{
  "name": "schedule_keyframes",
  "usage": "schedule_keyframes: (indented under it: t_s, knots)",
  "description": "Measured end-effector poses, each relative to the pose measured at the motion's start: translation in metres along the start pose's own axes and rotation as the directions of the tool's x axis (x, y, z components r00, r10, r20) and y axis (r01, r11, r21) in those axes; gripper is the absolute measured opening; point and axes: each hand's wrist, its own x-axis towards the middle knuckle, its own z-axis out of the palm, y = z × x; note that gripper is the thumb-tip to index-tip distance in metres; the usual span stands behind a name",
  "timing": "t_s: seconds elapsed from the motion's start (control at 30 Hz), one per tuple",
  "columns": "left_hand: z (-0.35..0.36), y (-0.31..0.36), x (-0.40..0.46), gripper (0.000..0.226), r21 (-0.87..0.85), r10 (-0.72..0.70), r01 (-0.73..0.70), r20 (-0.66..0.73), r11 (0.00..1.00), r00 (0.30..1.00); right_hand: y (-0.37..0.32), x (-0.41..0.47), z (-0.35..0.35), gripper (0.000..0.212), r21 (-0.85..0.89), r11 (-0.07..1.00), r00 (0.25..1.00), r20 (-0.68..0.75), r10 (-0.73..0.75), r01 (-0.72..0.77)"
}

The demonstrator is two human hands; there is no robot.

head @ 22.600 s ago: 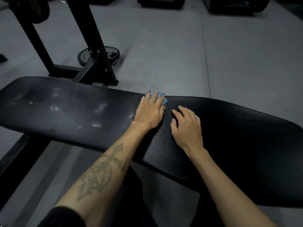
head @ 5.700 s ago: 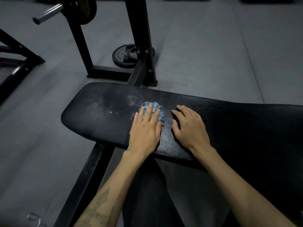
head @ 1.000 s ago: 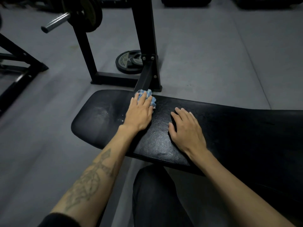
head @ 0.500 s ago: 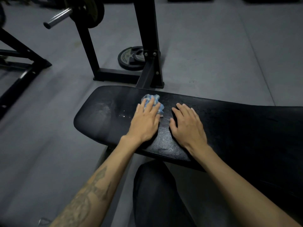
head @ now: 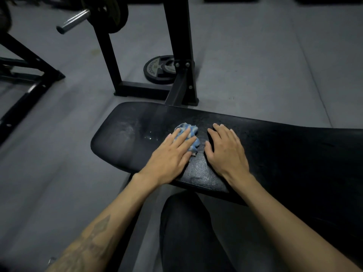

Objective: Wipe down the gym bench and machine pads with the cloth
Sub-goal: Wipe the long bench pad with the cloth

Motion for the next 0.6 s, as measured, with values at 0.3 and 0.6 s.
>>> schedule_keyframes:
  t_s: [0.3,0.6]
  knots:
    - [0.005,0.018,-0.007,0.072,-0.031,-0.122,0.120,-0.074,0.992,0.990,-0.001,0.000,0.000,0.048,0.004,1.000,1.000,0.010,0.002,-0.002]
    - [0.005,0.000,-0.012,0.070,-0.008,-0.222,0.223,-0.134,0.975,0.966,-0.001,0.000,-0.002,0.048,-0.011,1.000,1.000,0.015,0.006,-0.006]
